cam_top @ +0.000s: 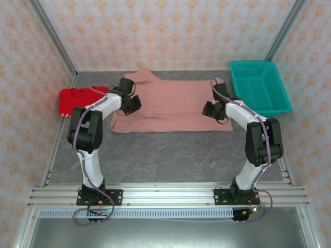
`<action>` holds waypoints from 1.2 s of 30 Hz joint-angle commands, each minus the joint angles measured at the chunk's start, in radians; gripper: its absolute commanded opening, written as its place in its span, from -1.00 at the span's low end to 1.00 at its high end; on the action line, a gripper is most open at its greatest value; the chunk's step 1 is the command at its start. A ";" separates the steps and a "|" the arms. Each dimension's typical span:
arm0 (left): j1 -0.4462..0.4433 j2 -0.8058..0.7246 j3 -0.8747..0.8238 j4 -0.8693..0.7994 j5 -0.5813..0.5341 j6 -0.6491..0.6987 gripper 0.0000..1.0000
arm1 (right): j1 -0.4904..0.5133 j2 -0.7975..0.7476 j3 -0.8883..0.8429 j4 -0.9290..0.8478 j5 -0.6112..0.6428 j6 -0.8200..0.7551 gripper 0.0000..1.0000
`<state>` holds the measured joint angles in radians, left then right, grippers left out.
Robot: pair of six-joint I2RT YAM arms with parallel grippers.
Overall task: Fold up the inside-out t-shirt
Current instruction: Smooth out the T-shirt at the center of the table, then move the T-shirt to the center of the table.
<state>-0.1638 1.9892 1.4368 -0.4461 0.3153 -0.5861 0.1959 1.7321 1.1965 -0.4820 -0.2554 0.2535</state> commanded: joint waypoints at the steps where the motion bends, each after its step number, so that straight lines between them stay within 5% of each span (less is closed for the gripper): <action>1: -0.007 0.035 0.087 -0.030 0.002 0.011 -1.00 | 0.002 -0.026 -0.014 0.005 0.008 0.010 -0.19; 5: -0.009 0.117 0.201 -0.020 0.019 -0.006 -0.97 | 0.002 -0.027 -0.015 0.005 0.007 0.008 -0.19; 11: -0.015 0.250 0.402 -0.048 0.021 0.000 -0.38 | 0.003 -0.038 -0.028 0.003 0.009 0.008 -0.18; 16: -0.014 0.249 0.473 -0.092 0.008 0.040 -0.19 | 0.002 -0.056 -0.036 -0.008 0.026 0.001 -0.18; 26: 0.001 -0.167 -0.071 0.036 -0.116 0.109 -0.05 | 0.003 -0.065 -0.073 -0.018 0.072 -0.040 -0.16; 36: 0.094 -0.254 -0.373 0.086 -0.103 0.118 -0.05 | -0.010 0.052 -0.038 -0.088 0.181 -0.030 -0.17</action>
<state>-0.0849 1.7714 1.1175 -0.3893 0.2451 -0.4873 0.1955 1.7546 1.1450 -0.5030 -0.1524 0.2306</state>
